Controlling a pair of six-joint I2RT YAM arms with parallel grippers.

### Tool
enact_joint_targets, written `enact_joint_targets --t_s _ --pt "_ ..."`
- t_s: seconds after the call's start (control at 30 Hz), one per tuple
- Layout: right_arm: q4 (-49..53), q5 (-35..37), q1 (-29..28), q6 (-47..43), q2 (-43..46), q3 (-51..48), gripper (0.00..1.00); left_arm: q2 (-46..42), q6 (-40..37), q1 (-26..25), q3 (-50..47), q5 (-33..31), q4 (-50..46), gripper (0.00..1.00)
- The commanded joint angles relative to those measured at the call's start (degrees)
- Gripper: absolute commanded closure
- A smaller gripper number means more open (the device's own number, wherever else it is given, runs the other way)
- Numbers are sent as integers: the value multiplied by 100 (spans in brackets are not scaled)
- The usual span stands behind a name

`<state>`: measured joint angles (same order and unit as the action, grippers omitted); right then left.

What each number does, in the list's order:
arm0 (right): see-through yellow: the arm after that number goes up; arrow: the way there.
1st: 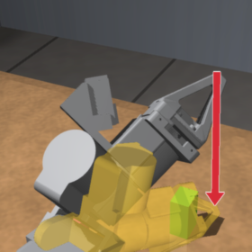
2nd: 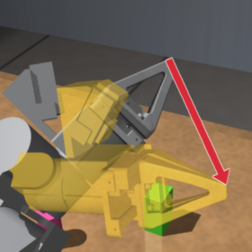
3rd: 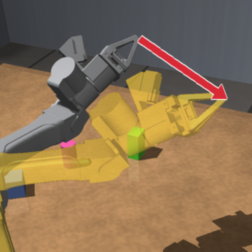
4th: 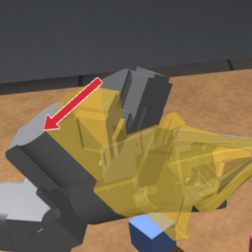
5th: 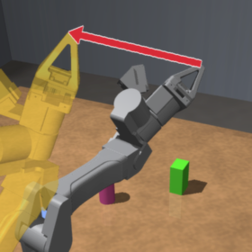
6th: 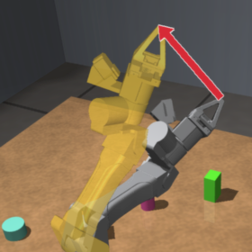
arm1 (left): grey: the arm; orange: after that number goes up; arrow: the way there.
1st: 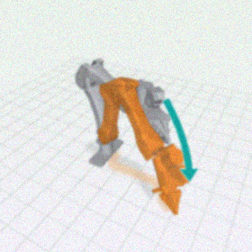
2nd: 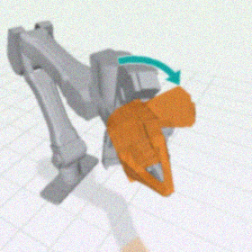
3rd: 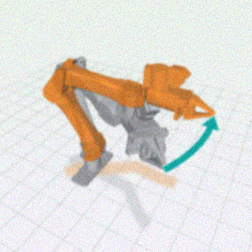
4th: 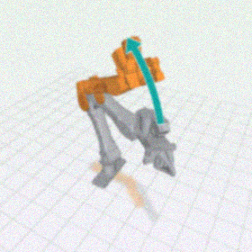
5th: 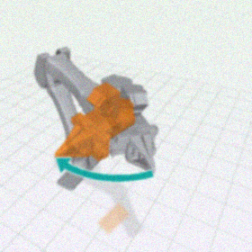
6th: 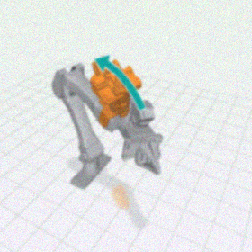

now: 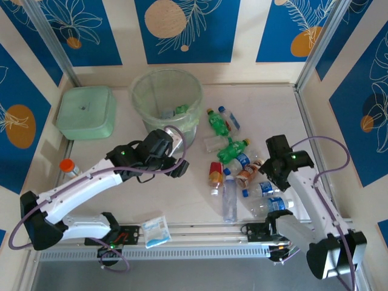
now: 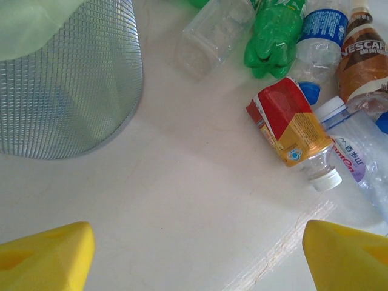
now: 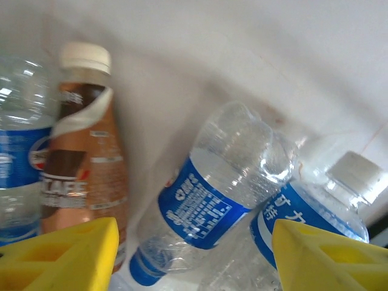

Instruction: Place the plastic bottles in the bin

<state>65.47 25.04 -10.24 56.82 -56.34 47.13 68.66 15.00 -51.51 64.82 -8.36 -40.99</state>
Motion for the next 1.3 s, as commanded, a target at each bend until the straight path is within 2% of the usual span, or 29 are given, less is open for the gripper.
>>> enact_joint_targets --t_s 0.0,0.53,0.8,1.27 --pt "144 -63 -72 502 -253 -199 32 -105 171 -9 -105 71 258 12" --pt "-996 -774 721 375 -564 -778 33 -253 217 -10 -259 -8 144 13" --pt "-1508 -1029 874 277 -949 -857 33 -278 191 -9 -259 -43 92 13" --pt "-2023 -936 892 137 -1760 -697 34 -327 185 -15 -321 -121 26 14"
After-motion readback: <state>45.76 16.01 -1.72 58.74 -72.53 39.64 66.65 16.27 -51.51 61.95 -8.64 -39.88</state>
